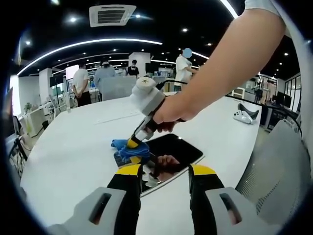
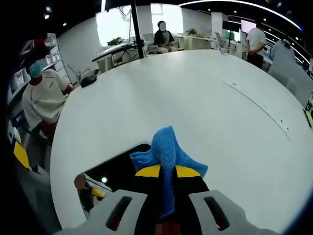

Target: Wipe the mirror surface with the cleaning cloth until all visible marks leave the cleaned area.

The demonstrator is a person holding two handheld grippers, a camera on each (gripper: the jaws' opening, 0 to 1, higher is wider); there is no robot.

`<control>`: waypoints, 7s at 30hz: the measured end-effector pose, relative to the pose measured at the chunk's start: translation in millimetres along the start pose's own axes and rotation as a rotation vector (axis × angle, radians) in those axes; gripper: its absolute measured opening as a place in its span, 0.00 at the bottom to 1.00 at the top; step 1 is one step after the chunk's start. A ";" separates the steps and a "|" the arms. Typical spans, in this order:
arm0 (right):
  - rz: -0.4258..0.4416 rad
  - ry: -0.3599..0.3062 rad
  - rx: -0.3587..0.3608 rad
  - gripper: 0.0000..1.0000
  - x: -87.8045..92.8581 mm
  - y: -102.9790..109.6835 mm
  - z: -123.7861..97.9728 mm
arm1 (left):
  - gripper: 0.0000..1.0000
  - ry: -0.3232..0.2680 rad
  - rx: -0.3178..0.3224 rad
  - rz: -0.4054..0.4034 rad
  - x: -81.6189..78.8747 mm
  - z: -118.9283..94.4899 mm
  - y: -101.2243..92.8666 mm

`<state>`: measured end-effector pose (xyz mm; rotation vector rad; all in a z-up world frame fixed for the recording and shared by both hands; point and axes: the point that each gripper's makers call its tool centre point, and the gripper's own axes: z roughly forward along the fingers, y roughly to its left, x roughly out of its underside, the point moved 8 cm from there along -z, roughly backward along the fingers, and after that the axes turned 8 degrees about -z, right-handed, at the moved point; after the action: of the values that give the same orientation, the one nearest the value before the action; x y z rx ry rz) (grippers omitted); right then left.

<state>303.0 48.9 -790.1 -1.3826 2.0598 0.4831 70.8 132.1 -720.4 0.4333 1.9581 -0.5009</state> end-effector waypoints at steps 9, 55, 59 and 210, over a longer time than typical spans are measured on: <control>0.014 -0.001 0.011 0.04 5.8 -2.8 -5.2 | 0.37 0.004 0.002 0.001 -0.2 0.3 -0.6; 0.050 0.009 0.046 0.04 25.4 -11.3 -25.2 | 0.37 0.014 0.007 0.004 0.5 1.0 -1.0; 0.056 0.007 0.050 0.04 27.8 -12.9 -26.4 | 0.37 0.015 0.006 0.004 0.7 1.2 -0.9; 0.120 0.066 0.157 0.04 83.9 -40.0 -79.1 | 0.34 0.024 0.004 0.037 0.1 1.8 -3.7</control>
<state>294.7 -72.8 -784.8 -1.2035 2.1924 0.3203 70.3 128.0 -720.6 0.4797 1.9690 -0.4784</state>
